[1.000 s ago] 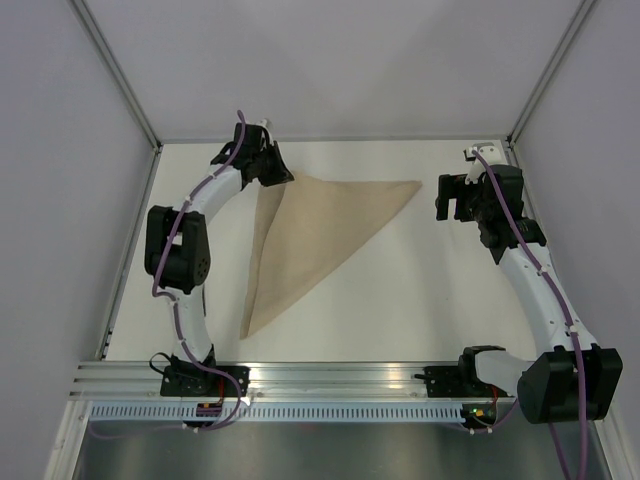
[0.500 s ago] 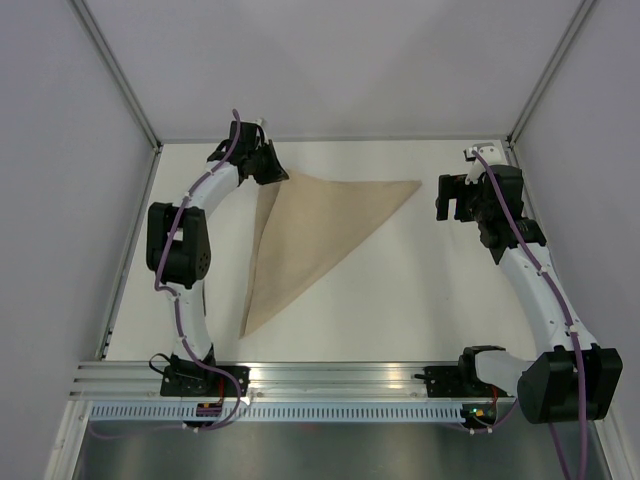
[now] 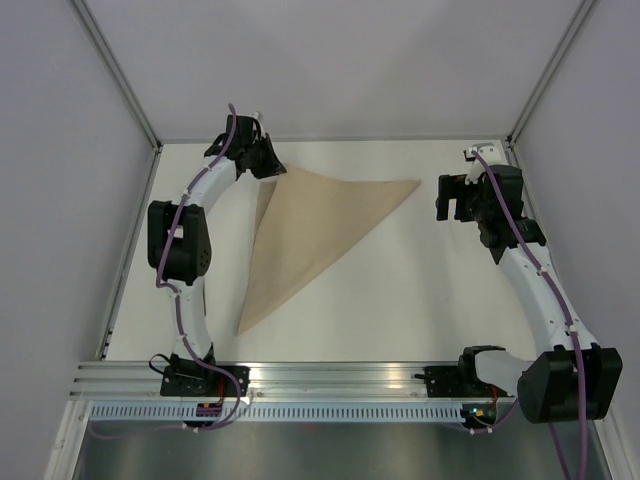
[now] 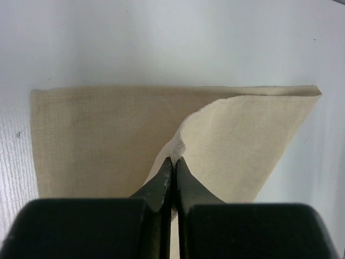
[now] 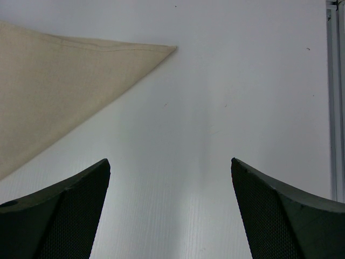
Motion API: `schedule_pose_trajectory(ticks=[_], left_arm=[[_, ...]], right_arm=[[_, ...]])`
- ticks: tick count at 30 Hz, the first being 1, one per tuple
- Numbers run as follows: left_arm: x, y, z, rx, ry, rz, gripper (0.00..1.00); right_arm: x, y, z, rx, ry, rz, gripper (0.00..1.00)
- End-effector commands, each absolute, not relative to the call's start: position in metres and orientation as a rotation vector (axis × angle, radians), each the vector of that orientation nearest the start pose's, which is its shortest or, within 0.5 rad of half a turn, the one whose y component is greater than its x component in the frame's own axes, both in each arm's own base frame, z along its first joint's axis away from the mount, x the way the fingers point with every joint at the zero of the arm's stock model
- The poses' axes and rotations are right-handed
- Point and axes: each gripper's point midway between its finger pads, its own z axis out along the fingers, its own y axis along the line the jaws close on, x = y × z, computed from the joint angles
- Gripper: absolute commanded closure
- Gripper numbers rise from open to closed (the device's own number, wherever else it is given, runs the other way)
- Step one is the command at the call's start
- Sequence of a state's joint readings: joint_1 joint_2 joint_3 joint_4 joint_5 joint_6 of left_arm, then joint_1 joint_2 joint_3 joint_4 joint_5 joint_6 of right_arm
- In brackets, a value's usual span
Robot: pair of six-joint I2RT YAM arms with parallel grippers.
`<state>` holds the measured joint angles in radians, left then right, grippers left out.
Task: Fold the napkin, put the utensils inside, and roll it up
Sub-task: Fold the napkin at the center of the board.
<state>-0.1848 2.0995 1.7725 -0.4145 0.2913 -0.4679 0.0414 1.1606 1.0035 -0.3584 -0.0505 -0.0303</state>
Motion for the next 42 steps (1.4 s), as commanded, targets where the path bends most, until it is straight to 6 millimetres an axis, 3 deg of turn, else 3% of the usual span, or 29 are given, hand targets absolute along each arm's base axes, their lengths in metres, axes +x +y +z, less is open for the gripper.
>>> schedule_pose_trajectory(ticks=[1,16,31,37,39,40,42], left_arm=[[0.540,-0.166,0.140,-0.140,2.342,-0.674,0.98],[0.543,-0.159,0.124,-0.168,2.369,-0.663,0.98],[0.550,-0.141,0.106,-0.240,2.388,-0.606,0.88],[0.558,-0.121,0.102,-0.297,2.378,-0.585,0.74],[0.561,-0.112,0.105,-0.317,2.364,-0.569,0.65],[0.564,-0.104,0.108,-0.334,2.353,-0.561,0.54],[0.565,-0.094,0.113,-0.361,2.339,-0.552,0.49]], right_arm=[[0.363,0.017,0.216,-0.093,2.086,0.028,0.02],[0.364,0.017,0.212,-0.097,2.098,0.029,0.02],[0.363,0.019,0.210,-0.115,2.104,0.032,0.02],[0.362,0.019,0.209,-0.118,2.107,0.039,0.02],[0.362,0.021,0.209,-0.123,2.108,0.046,0.02],[0.362,0.022,0.208,-0.126,2.111,0.051,0.02],[0.362,0.023,0.207,-0.129,2.114,0.059,0.02]])
